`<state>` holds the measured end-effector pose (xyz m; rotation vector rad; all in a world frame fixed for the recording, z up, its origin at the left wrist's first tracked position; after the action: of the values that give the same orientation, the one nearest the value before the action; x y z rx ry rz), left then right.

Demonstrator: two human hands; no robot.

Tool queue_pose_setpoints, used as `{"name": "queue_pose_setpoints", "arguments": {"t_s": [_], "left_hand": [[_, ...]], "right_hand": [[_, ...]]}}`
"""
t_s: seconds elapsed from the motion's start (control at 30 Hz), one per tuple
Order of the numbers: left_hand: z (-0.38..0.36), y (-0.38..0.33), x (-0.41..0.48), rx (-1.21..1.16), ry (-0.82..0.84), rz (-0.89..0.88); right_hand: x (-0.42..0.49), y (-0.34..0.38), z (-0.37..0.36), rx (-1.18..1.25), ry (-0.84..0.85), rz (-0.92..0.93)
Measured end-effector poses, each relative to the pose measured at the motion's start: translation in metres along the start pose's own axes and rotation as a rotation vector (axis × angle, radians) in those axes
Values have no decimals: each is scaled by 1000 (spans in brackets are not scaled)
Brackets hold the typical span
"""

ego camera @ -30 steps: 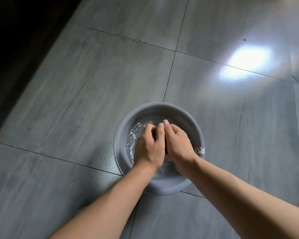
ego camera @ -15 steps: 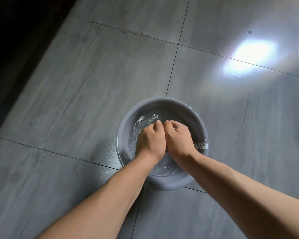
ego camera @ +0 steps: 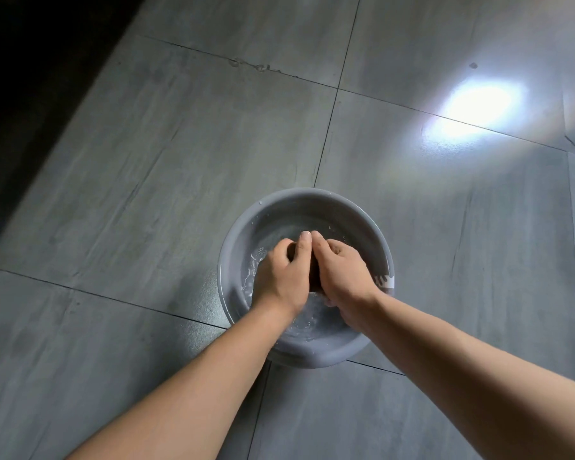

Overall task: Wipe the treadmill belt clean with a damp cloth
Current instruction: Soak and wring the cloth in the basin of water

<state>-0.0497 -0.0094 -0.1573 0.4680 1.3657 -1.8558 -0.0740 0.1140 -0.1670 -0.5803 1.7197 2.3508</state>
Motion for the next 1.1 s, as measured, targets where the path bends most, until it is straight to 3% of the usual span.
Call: {"name": "queue_pose_setpoints", "arguments": {"t_s": [0.23,0.6,0.7,0.83,1.0,1.1], "left_hand": [[-3,-4,-2,145,-1,13],[-4,8,-3,19,-40,105],[-2,10,-1,27,-21,115],[7,-3,-6,41,87,59],[35,-16,-42,-16,219,90],[54,-30,-66,-45,255,81]], "right_hand": [[-3,7,0,-89,-46,136],[-8,19,2,-223,-56,259],[-9,14,1,-280,-20,198],[-23,28,6,-43,5,78],[-57,69,20,-57,53,70],[-75,90,20,145,96,-62]]}}
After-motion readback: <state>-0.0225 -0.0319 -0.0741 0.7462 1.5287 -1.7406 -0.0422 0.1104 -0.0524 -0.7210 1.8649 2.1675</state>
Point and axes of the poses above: each hand's wrist, its own x-axis towards the middle knuckle, its own z-axis out of the back of the hand, y = z × x, the point moved 7 cm from there along x, towards the middle knuckle, and after that the axes turned 15 degrees about z, right-handed, at the moved point
